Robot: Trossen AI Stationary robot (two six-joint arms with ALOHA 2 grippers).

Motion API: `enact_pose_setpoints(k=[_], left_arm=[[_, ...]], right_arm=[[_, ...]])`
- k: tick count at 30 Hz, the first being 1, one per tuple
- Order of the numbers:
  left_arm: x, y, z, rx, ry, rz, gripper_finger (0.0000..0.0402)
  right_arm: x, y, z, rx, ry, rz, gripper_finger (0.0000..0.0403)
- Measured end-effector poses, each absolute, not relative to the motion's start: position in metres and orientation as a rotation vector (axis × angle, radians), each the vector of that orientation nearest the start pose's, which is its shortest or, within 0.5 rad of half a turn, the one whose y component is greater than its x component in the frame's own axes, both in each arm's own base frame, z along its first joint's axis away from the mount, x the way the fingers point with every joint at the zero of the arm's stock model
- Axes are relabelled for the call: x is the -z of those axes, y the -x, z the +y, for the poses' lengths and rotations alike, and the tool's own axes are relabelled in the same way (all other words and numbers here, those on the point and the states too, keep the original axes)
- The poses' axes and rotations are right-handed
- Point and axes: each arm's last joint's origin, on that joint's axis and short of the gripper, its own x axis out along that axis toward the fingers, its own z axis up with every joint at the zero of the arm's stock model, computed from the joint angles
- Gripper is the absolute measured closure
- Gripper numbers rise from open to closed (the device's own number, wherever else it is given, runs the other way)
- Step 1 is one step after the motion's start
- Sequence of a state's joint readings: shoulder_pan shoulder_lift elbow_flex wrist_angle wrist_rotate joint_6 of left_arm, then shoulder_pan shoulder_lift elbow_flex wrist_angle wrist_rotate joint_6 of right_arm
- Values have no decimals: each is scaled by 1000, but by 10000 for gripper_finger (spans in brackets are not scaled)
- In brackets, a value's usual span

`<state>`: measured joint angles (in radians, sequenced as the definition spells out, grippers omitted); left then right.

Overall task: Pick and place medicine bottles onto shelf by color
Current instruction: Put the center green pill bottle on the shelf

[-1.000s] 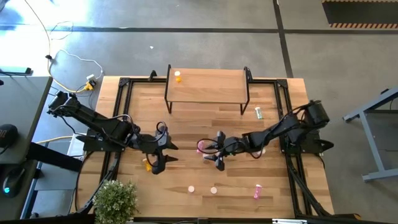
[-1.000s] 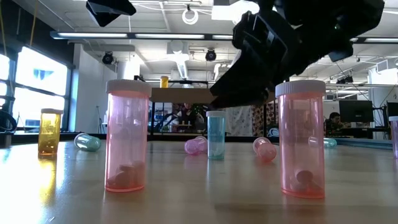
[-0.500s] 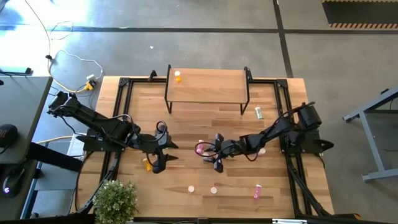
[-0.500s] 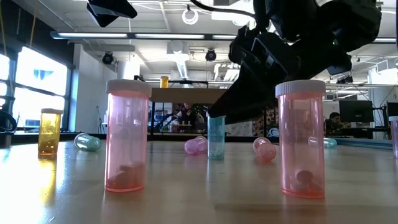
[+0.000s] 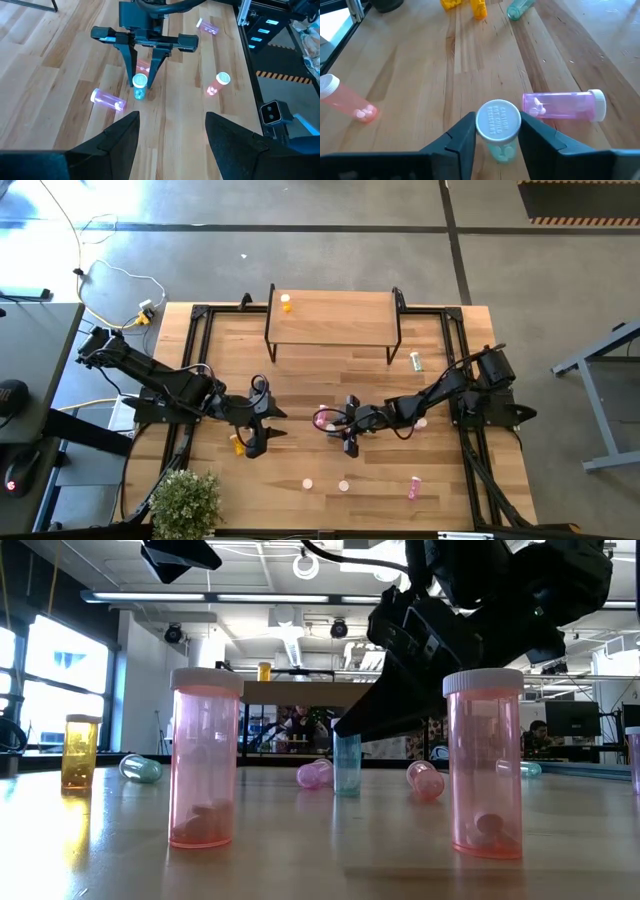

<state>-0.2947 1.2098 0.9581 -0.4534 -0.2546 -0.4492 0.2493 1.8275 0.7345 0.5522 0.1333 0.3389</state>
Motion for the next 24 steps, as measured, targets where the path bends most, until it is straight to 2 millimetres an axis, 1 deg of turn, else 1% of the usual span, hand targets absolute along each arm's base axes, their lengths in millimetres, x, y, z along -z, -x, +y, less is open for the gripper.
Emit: enact_pose_setpoints(k=[5, 9, 14, 16, 20, 24], left_arm=[[-285, -243, -66, -114, 241, 671, 183], [-286, -243, -66, -119, 258, 668, 183], [-299, -242, -63, -118, 230, 681, 183], [-304, -241, -61, -127, 212, 689, 183], [-312, -238, -54, -152, 176, 689, 183], [-318, -235, -44, -182, 171, 681, 183]], right_arm=[[-120, -327, 79, -22, -234, 537, 288], [-125, -329, 80, -22, -286, 485, 288], [-136, -335, 79, -26, -381, 378, 289], [-145, -343, 79, -27, -401, 347, 289], [-174, -364, 70, -23, -369, 292, 290], [-206, -383, 48, 30, -310, 333, 290]])
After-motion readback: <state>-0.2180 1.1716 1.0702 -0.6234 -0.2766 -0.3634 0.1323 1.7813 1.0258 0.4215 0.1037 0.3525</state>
